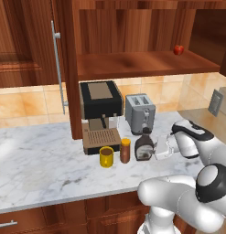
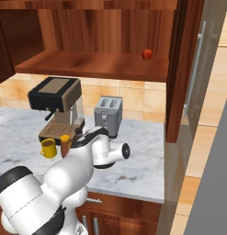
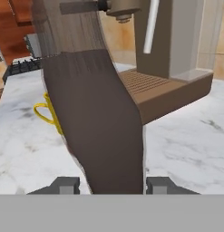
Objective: Pick the syrup bottle and honey bottle from the cabinet and place them next to the mug.
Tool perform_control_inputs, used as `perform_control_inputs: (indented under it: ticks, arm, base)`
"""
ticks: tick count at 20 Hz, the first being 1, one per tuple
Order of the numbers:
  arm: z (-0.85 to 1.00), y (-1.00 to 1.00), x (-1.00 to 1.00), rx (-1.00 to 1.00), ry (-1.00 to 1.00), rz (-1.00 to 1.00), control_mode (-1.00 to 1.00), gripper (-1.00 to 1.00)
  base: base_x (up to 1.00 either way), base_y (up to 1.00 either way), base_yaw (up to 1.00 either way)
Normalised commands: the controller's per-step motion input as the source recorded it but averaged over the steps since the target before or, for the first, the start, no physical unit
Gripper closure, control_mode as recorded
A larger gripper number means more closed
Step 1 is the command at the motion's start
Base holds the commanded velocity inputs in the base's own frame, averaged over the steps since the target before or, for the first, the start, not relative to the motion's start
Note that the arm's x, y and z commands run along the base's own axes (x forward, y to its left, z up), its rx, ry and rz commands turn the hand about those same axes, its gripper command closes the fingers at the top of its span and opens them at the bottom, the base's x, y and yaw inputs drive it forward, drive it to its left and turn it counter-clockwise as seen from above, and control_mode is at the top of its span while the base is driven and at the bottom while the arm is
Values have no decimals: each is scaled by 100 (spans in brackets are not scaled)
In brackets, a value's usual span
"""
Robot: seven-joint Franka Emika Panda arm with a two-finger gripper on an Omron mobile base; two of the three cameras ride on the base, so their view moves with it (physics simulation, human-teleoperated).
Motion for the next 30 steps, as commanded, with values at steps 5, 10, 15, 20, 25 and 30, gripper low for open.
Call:
perform_control_inputs:
  ticks: [5,10,15,20,25,30]
  arm:
    - [-2,-8,1,0,0,0,-100,100]
    - [-13,0,3,0,0,0,-100,100]
    - [-8,0,0,0,-1,0,-100,100]
    - [-6,0,0,0,-3,0,-100,100]
    - [-4,0,0,0,-3,0,-100,100]
    - [0,0,0,0,0,0,-100,-100]
  base:
    - [0,0,0]
    - [0,0,0]
    - [0,0,0]
    - [0,0,0]
    - [0,0,0]
    - [0,0,0]
